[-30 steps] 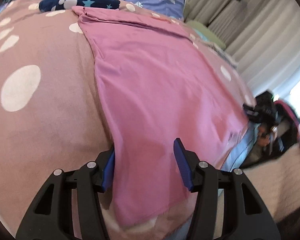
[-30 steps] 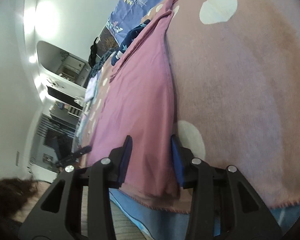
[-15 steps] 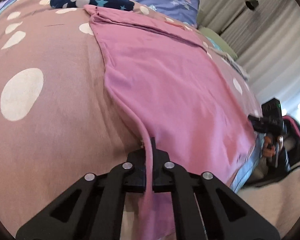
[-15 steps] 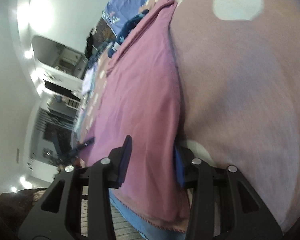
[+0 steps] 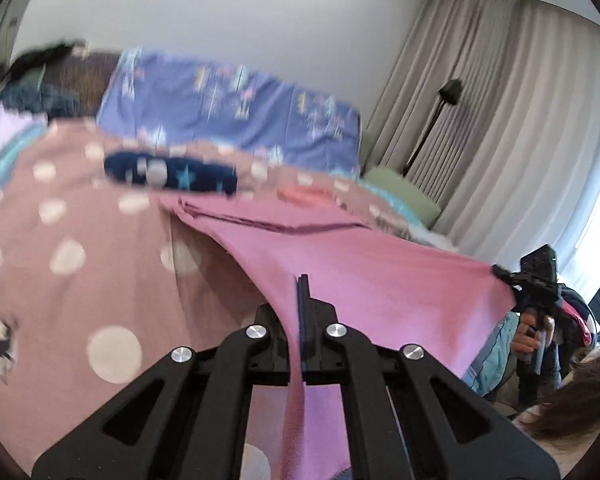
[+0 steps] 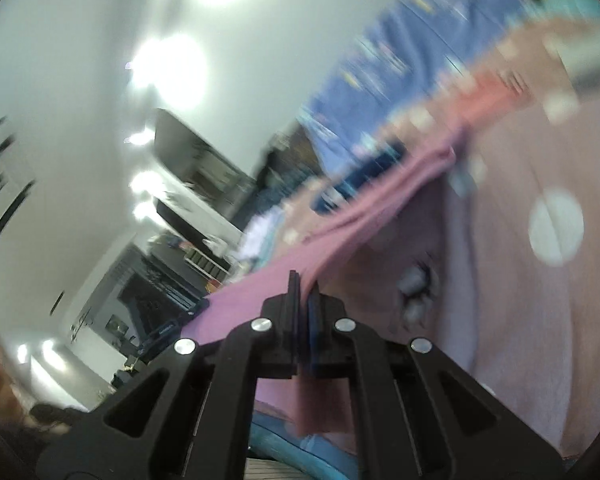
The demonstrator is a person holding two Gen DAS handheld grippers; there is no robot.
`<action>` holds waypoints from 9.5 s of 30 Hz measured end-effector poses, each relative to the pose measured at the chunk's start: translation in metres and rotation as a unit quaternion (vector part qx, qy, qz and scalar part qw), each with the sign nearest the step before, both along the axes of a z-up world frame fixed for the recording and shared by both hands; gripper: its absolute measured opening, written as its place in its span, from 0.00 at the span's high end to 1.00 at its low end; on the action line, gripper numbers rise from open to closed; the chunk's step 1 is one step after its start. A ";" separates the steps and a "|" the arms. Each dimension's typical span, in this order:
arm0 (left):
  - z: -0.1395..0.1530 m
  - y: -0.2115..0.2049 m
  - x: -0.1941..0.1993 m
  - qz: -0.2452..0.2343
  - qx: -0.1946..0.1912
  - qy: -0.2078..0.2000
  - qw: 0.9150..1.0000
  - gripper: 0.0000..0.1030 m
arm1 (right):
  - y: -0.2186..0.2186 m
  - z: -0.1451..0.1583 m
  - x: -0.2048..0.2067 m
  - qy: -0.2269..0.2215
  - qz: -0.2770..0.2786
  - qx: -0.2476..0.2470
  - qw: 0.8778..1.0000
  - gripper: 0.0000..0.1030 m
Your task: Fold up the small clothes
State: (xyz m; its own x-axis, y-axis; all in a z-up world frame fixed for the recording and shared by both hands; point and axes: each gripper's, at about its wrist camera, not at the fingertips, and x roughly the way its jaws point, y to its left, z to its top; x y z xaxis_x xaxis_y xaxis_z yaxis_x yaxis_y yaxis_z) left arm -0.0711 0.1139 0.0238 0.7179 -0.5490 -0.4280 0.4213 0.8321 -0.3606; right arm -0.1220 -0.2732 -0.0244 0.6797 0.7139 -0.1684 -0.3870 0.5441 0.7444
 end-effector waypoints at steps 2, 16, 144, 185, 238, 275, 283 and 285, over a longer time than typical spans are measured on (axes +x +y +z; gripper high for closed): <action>0.015 0.000 -0.025 -0.005 0.011 -0.025 1.000 0.99 | -0.005 0.023 -0.031 -0.051 -0.003 -0.009 0.999 0.97; -0.049 -0.023 0.052 0.010 0.048 0.084 0.995 0.95 | -0.033 -0.047 0.037 0.115 -0.101 -0.035 0.988 0.96; -0.117 -0.326 0.150 -0.219 0.239 0.055 0.944 0.60 | -0.052 -0.127 0.312 0.225 -0.021 -0.217 0.950 0.67; -0.147 -0.391 0.142 -0.293 0.260 0.069 0.918 0.94 | -0.064 -0.145 0.344 0.177 0.012 -0.150 0.973 0.94; -0.157 -0.396 0.128 -0.359 0.264 0.044 0.894 0.94 | -0.073 -0.148 0.345 0.154 -0.034 -0.118 0.981 0.82; -0.121 -0.096 0.109 0.041 0.176 0.078 0.980 0.53 | 0.068 -0.090 0.115 0.087 -0.101 -0.411 0.902 0.72; -0.128 0.020 0.087 0.174 0.192 0.102 0.961 0.53 | 0.251 -0.098 0.093 -0.080 0.092 -0.492 0.862 0.63; -0.131 0.038 0.086 0.182 0.177 0.105 0.962 0.53 | 0.284 -0.104 0.087 -0.107 0.127 -0.505 0.847 0.62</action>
